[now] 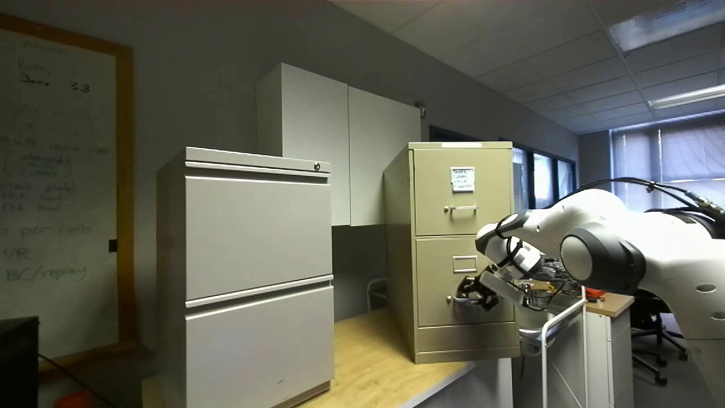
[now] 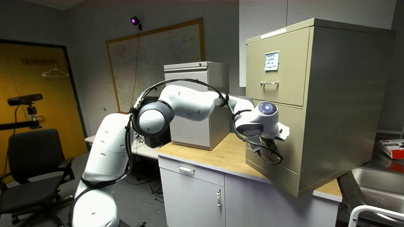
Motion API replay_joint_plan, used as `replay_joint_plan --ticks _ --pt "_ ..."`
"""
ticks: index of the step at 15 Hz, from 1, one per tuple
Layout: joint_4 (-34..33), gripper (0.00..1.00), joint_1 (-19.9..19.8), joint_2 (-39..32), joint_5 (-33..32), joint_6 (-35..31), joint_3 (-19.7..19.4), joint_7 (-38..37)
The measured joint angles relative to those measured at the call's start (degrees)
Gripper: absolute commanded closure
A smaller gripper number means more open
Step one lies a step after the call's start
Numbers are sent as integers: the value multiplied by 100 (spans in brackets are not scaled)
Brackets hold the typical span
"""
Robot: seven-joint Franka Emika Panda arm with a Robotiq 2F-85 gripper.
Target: Pull the bottom drawer of the right cabinet
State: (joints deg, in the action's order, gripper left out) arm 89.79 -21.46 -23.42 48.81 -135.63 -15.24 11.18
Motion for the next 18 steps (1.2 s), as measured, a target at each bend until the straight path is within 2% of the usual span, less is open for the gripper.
replay_joint_plan --ticks 14,18 --pt "497 98 -15 225 -19 -952 299 95" --pt "587 98 -97 265 178 -1091 415 199"
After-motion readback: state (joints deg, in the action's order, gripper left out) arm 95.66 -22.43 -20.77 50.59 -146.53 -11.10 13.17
